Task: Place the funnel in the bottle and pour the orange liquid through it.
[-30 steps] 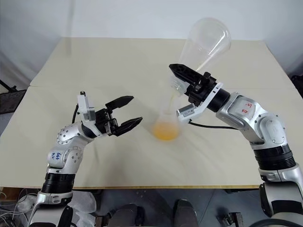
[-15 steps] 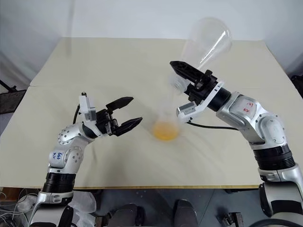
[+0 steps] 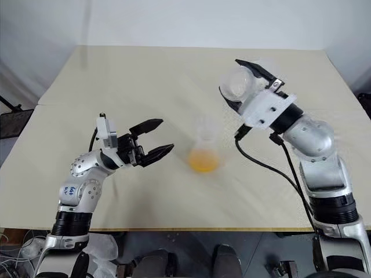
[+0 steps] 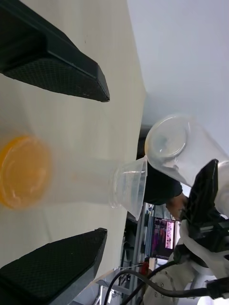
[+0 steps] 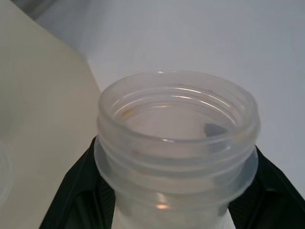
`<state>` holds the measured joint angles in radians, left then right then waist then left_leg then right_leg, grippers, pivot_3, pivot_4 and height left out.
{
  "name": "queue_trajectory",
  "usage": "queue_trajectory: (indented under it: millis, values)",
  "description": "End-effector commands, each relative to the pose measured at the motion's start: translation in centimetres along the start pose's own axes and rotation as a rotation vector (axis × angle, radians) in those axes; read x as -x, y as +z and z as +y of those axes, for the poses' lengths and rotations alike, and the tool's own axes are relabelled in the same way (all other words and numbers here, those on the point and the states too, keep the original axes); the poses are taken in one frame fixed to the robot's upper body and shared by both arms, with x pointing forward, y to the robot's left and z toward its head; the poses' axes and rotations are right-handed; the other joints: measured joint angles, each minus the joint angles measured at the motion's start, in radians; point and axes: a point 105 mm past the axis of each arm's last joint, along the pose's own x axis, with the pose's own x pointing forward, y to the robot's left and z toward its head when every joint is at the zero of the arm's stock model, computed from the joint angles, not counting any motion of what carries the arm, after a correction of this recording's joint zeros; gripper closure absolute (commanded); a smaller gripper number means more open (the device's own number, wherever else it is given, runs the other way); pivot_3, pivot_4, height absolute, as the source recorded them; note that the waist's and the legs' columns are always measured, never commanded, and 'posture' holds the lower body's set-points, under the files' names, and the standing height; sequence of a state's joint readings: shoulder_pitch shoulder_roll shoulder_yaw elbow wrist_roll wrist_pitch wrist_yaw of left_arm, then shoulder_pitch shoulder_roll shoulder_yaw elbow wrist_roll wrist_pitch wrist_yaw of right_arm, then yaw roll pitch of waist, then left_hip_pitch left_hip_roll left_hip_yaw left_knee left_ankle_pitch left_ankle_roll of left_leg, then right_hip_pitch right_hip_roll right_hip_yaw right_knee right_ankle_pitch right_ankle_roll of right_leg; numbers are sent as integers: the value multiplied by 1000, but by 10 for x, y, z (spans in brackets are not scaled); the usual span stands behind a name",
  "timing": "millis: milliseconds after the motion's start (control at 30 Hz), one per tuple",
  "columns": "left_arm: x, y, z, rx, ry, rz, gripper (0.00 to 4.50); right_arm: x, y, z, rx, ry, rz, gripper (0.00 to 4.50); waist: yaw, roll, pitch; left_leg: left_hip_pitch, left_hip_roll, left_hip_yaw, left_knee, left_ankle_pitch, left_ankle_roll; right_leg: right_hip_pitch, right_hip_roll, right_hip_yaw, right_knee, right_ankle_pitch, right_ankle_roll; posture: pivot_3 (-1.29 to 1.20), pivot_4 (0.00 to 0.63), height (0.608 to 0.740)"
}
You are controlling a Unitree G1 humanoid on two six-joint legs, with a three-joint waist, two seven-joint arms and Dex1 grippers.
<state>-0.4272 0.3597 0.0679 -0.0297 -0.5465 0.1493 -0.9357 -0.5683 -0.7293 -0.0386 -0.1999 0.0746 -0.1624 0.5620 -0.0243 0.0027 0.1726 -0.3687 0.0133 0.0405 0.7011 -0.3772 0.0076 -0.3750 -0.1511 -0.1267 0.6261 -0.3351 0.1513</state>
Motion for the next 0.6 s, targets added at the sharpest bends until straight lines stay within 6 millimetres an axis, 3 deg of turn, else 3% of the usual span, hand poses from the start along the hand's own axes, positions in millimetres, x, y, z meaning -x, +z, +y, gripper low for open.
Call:
queue_trajectory:
  millis: [33,133,267,500,600]
  values:
    - [-1,9,-1,-37,-16,-17,0,33,-17,-33,-222,-43,81,2034,6,0,0,0,0,0,0,0,0,0,0,0,0,0,0,0,150,740]
    - [-1,8,-1,-35,-20,-15,0,62,-54,-44,-454,-129,229,2034,16,0,0,0,0,0,0,0,0,1,0,-1,0,0,0,0,150,740]
    - [-2,7,-1,-34,-24,-15,0,88,-82,-55,-635,-261,236,2034,19,0,0,1,0,3,0,0,0,1,0,-1,0,0,0,0,150,740]
    - [-3,9,-1,-40,-24,-20,0,146,-122,-72,-661,-512,345,2034,25,0,0,0,0,9,0,0,0,1,0,-1,0,0,0,0,150,740]
    - [-2,9,0,-42,-21,-19,0,157,-131,-68,-738,-557,367,2034,23,0,0,0,0,10,0,0,0,1,0,-1,0,0,0,0,150,740]
